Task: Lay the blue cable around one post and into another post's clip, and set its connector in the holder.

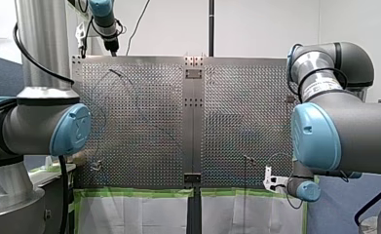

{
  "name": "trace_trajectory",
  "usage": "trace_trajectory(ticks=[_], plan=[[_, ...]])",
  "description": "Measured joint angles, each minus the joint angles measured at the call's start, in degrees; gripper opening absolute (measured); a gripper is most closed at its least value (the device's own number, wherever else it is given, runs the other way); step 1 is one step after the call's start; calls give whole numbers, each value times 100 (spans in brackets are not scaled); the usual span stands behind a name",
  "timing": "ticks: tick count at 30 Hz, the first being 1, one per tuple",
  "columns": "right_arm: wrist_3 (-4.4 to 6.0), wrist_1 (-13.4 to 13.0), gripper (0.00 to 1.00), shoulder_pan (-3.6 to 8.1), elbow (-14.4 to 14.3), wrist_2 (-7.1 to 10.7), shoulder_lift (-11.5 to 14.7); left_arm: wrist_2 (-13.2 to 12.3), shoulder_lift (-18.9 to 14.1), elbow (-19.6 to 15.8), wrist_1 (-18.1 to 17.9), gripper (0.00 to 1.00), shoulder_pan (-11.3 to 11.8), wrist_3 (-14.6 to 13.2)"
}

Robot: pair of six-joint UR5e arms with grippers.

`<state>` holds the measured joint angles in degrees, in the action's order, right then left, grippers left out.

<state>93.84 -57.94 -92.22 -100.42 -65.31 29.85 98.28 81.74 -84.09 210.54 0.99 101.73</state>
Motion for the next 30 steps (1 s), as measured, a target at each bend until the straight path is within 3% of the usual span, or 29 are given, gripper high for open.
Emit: trace_trajectory(ticks=[10, 18, 30], plan=[[-21, 24, 0, 0, 0, -3, 0, 160, 142, 497, 465, 100, -65, 182], [-65, 102, 0, -2, 0, -21, 0, 271, 337, 815, 426, 100, -58, 332], [-91, 132, 0, -16, 0, -44, 0, 336, 347, 381, -119, 100, -64, 386]])
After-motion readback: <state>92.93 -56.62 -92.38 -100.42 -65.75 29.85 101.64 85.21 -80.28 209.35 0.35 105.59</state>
